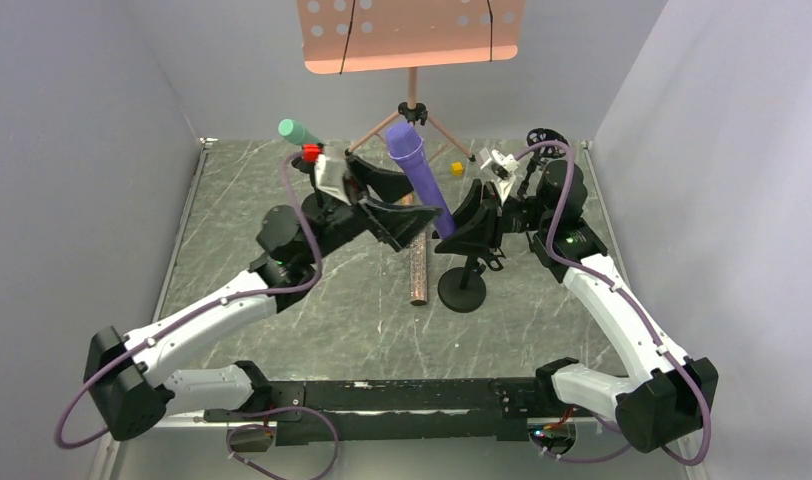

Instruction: Attach the microphones to the stand

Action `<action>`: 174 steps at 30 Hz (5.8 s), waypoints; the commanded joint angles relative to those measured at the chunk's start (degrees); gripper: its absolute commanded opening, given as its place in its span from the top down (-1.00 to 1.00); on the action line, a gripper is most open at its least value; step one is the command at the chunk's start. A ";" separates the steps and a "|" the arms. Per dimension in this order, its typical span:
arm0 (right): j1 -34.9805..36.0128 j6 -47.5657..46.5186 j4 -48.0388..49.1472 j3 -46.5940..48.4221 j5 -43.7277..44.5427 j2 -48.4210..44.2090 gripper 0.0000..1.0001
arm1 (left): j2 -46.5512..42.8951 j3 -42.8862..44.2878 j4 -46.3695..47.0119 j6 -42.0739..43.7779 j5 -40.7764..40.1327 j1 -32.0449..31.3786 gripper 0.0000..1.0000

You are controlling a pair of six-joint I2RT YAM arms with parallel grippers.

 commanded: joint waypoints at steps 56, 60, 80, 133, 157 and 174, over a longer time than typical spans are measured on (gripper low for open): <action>-31.55 -77.21 -62.80 1.12 9.99 -3.81 1.00 | 2.32 8.41 -16.79 15.58 18.96 7.04 0.94; -31.55 -82.62 -68.30 1.76 8.49 1.01 1.00 | 5.13 9.50 -13.24 13.69 19.11 7.02 0.93; -25.66 -73.48 -56.98 -2.80 12.47 3.09 0.92 | 22.32 17.26 3.32 2.84 18.22 6.64 0.94; -25.79 -76.10 -61.22 -2.80 13.57 3.52 0.13 | 34.66 10.40 18.46 -3.07 13.15 1.85 0.95; -31.12 -83.68 -71.15 1.91 25.07 6.64 -0.11 | 38.88 7.33 14.52 0.36 17.69 0.77 0.97; -33.87 -80.20 -68.95 1.59 21.50 6.82 -0.14 | 42.35 0.28 15.19 3.90 18.31 -2.52 0.97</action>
